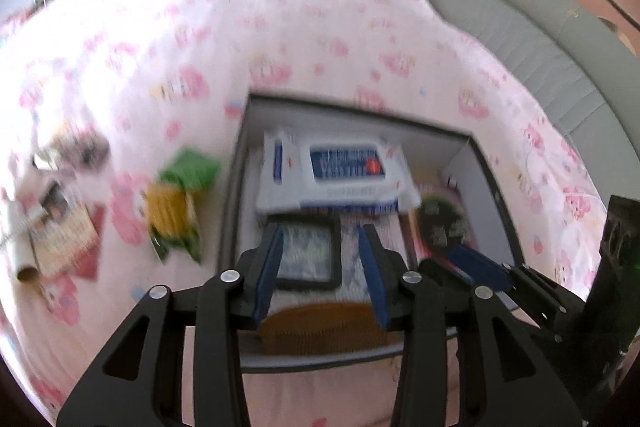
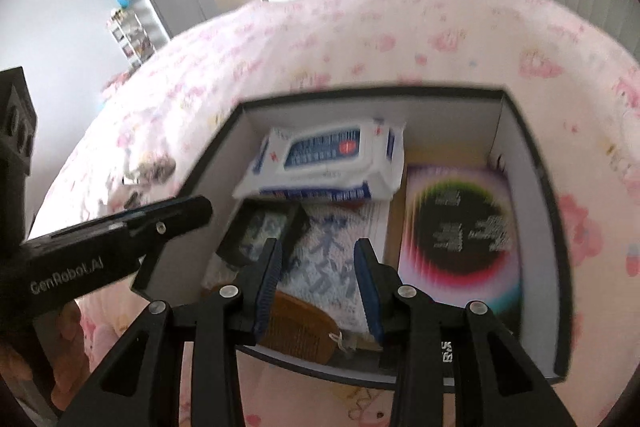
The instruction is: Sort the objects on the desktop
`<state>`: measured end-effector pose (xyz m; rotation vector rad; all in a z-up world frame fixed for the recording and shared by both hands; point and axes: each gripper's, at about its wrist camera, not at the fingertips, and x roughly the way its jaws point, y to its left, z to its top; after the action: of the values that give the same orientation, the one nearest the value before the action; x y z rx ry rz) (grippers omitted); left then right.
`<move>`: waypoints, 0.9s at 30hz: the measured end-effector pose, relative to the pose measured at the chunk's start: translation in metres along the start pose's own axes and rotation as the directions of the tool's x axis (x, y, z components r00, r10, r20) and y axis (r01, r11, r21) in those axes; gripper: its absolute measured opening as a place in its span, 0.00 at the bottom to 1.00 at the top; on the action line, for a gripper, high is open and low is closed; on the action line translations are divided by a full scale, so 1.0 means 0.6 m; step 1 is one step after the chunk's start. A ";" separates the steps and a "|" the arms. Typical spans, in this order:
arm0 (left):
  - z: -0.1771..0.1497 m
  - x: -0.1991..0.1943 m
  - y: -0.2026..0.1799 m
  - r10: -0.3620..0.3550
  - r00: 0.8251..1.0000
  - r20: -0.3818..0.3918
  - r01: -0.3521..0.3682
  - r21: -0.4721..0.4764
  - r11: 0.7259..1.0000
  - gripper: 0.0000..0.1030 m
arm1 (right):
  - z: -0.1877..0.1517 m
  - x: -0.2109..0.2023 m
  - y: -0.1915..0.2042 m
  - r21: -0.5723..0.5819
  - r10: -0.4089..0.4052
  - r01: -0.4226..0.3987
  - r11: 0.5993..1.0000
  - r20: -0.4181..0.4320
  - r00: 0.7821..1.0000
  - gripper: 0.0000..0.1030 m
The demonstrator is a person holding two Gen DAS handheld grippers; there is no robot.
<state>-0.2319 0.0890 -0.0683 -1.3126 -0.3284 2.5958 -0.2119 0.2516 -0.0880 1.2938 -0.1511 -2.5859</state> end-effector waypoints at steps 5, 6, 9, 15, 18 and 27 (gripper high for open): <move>0.023 -0.089 -0.005 0.035 0.986 0.162 -0.043 0.046 0.998 0.62 | 0.013 -0.043 0.015 0.030 -0.066 0.064 0.997 0.063 0.996 0.61; 0.027 -0.109 -0.006 0.045 0.980 0.195 -0.057 0.057 0.997 0.65 | 0.016 -0.057 0.018 0.053 -0.065 0.061 0.997 0.081 0.995 0.61; 0.035 -0.164 -0.005 0.080 0.961 0.265 -0.105 0.081 0.991 0.74 | 0.027 -0.092 0.035 0.076 -0.047 0.039 0.996 0.106 0.993 0.61; 0.024 -0.239 0.017 0.122 0.948 0.295 -0.147 0.063 0.987 0.87 | 0.029 -0.178 0.096 0.031 -0.073 0.068 0.997 0.179 0.981 0.77; 0.003 -0.263 0.027 0.182 0.939 0.293 -0.206 0.054 0.977 0.86 | 0.015 -0.213 0.127 -0.002 -0.111 0.114 0.993 0.226 0.968 0.78; -0.083 -0.354 0.055 0.203 0.931 0.302 -0.221 0.024 0.975 0.89 | -0.038 -0.292 0.190 -0.007 -0.122 0.129 0.992 0.265 0.957 0.81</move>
<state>-0.0716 0.0017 0.0550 -0.9829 -0.1628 2.9666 -0.0729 0.1885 0.0565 0.9740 -0.0870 -2.8514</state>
